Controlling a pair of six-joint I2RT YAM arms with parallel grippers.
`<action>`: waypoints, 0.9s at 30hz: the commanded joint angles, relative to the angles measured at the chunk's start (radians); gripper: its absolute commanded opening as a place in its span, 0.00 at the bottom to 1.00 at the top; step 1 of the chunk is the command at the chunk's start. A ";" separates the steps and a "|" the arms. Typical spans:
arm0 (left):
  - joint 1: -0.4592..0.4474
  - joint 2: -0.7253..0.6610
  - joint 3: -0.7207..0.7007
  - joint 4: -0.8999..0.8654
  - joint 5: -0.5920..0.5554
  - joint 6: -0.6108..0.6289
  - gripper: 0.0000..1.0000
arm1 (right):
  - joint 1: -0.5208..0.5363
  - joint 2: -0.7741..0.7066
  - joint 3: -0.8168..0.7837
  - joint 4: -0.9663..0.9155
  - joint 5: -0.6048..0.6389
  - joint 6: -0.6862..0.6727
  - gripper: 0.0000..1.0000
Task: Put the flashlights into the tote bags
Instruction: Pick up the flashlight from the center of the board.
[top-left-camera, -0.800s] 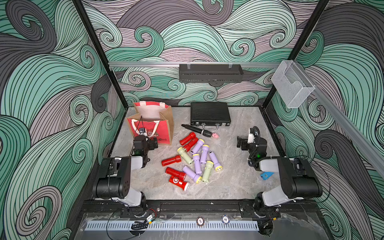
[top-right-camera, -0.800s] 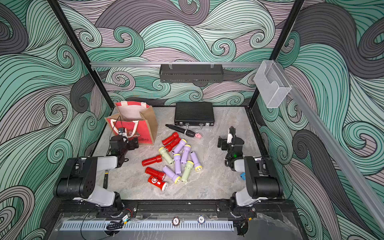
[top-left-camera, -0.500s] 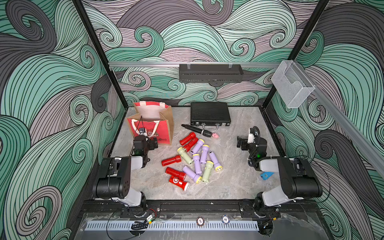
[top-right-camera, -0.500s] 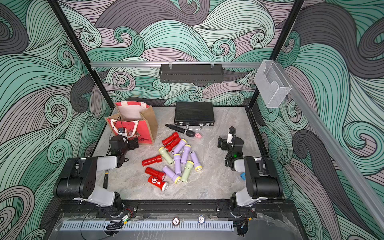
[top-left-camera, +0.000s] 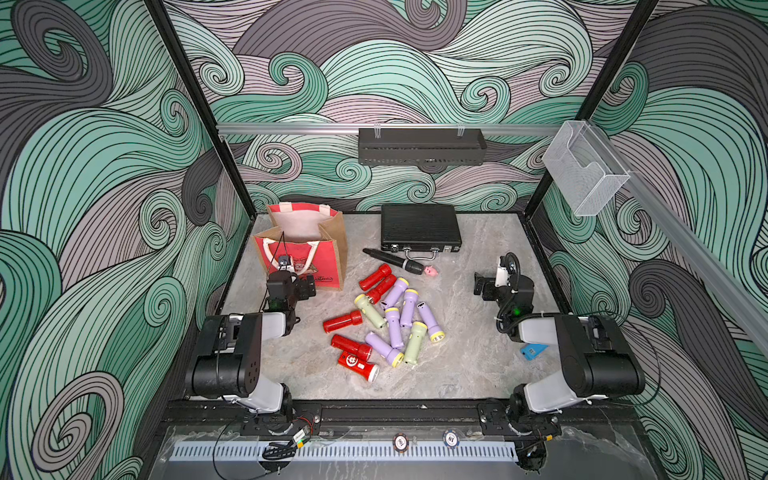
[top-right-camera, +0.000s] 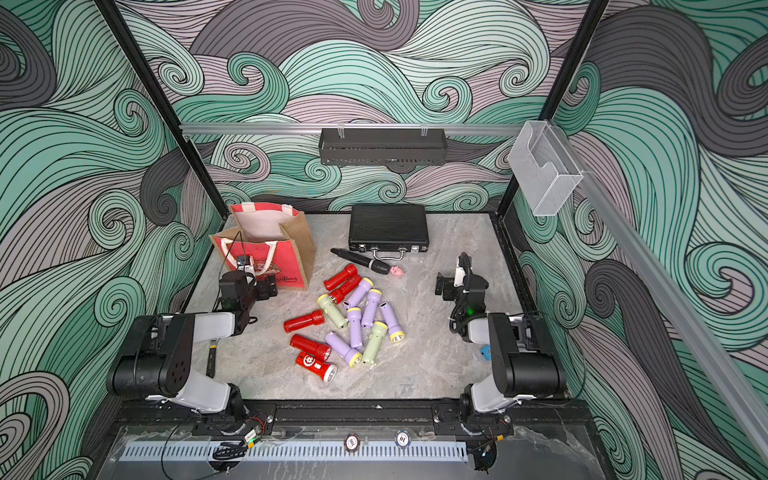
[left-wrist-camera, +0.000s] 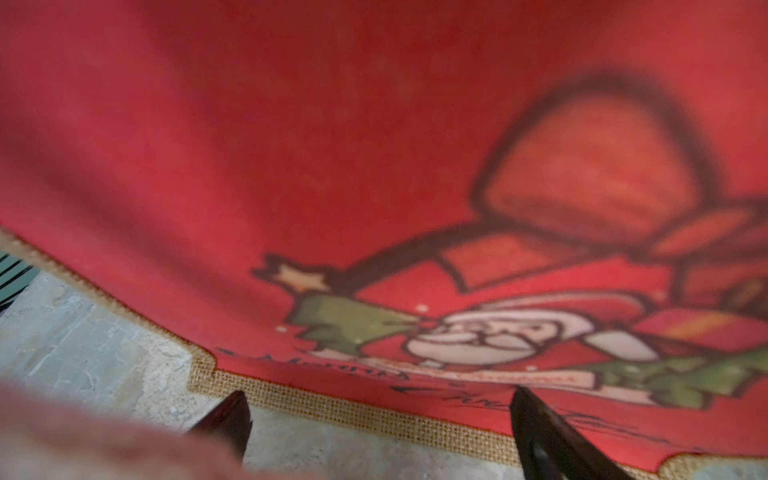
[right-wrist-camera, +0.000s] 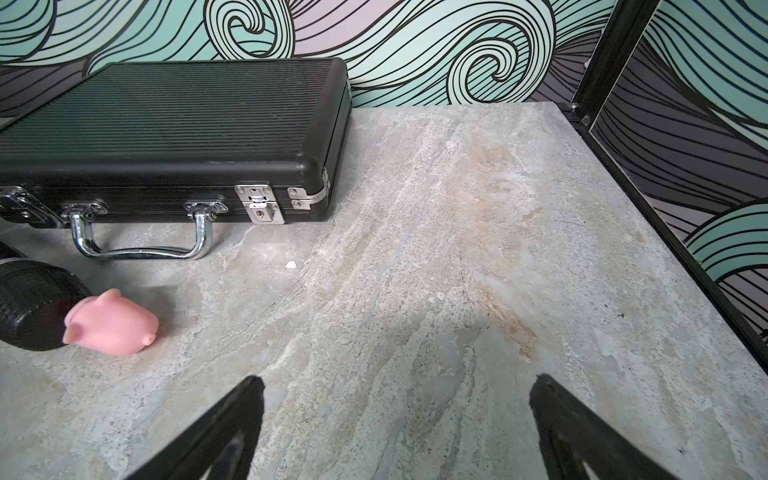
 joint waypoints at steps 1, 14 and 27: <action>0.009 0.008 0.030 0.011 -0.008 0.003 0.99 | 0.003 0.001 0.013 0.006 0.005 -0.004 0.99; 0.009 0.009 0.031 0.009 -0.008 0.003 0.98 | 0.003 0.000 0.011 0.010 0.009 -0.006 0.99; 0.009 -0.172 0.251 -0.570 -0.057 -0.094 0.99 | 0.027 -0.255 0.069 -0.301 0.150 0.048 0.99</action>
